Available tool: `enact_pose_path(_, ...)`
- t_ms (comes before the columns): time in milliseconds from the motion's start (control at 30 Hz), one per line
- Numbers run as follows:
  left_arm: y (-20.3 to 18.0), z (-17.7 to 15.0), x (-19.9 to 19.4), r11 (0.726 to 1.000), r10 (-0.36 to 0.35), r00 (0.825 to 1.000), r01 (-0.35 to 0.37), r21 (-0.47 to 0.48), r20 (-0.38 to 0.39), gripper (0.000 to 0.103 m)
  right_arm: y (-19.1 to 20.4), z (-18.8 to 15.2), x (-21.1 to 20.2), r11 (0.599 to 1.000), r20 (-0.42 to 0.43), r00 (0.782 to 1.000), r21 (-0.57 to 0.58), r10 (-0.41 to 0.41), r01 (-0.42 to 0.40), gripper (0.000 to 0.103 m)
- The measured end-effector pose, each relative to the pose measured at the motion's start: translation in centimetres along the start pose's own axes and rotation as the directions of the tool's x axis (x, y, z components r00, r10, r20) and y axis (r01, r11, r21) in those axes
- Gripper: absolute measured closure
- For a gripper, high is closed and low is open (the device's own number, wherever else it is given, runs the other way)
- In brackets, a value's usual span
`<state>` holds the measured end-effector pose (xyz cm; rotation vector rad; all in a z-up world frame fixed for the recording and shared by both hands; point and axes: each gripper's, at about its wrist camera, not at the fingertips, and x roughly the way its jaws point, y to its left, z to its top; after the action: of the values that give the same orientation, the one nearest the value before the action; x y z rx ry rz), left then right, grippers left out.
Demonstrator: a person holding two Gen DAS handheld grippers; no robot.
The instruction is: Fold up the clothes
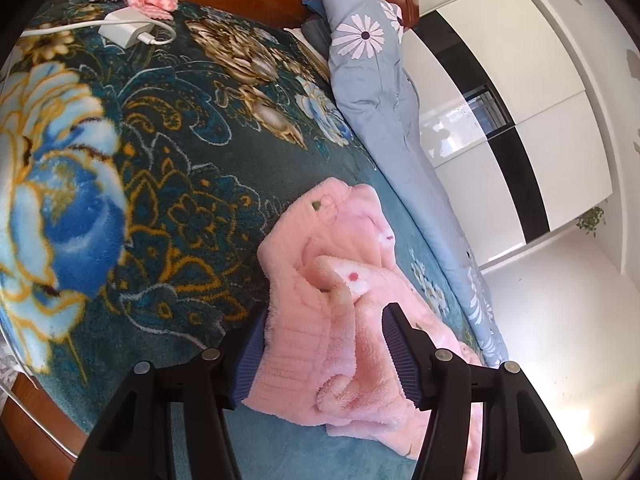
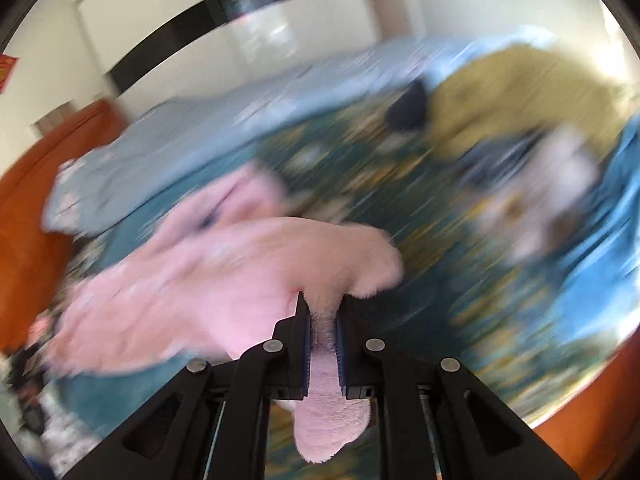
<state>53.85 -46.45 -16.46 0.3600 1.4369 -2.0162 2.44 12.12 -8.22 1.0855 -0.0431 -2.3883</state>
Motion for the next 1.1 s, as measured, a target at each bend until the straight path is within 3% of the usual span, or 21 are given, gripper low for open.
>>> enact_pose_path(167,0.8,-0.6,0.0,0.999,0.013,1.0,-0.014,-0.035,-0.028,0.041,-4.4,3.6,0.3,0.985,0.053,0.984,0.018,-0.17,0.169,0.092)
enact_pose_path(300,2.3,-1.7,-1.3,0.998,0.034,0.999,-0.035,-0.058,-0.025,0.041,-6.8,4.1,2.3,0.974,0.026,0.973,0.02,-0.227,0.227,0.092)
enact_pose_path(600,3.4,-4.3,0.0,0.99,-0.04,0.993,0.025,-0.137,-0.107,0.039,-7.5,2.0,4.6,0.979,-0.039,0.979,0.035,-0.199,0.2,0.091)
enact_pose_path(733,2.7,-4.4,1.3,0.986,-0.033,0.997,0.022,-0.163,-0.067,0.041,-8.1,1.6,2.7,0.982,-0.028,0.987,0.106,-0.157,0.159,0.072)
enact_pose_path(767,2.6,-4.5,1.6,0.985,-0.038,0.998,0.027,-0.172,-0.059,0.041,-8.2,1.3,1.8,0.981,-0.015,0.988,0.117,-0.152,0.153,0.072)
enact_pose_path(833,2.4,-4.4,1.9,0.981,-0.047,0.998,0.039,-0.188,-0.037,0.056,-8.2,0.6,0.4,0.984,0.006,0.991,0.123,-0.132,0.131,0.071)
enact_pose_path(867,2.3,-4.1,2.0,0.981,-0.038,0.999,0.031,-0.192,-0.032,0.081,-8.3,0.2,-0.2,0.986,0.01,0.992,0.119,-0.123,0.121,0.069)
enact_pose_path(900,2.2,-3.7,2.1,0.981,-0.026,0.999,0.02,-0.195,-0.024,0.086,-8.3,-0.2,-0.7,0.987,0.012,0.993,0.113,-0.119,0.117,0.067)
enact_pose_path(967,1.3,-2.5,1.7,0.985,0.008,1.0,-0.006,-0.172,0.01,0.09,-8.4,-0.9,-1.6,0.988,0.011,0.993,0.099,-0.118,0.116,0.06)
enact_pose_path(1100,-2.2,1.9,-1.3,0.997,0.06,0.99,-0.054,-0.051,0.128,0.091,-8.5,-2.4,-1.7,0.994,-0.035,0.996,0.075,-0.082,0.085,0.06)
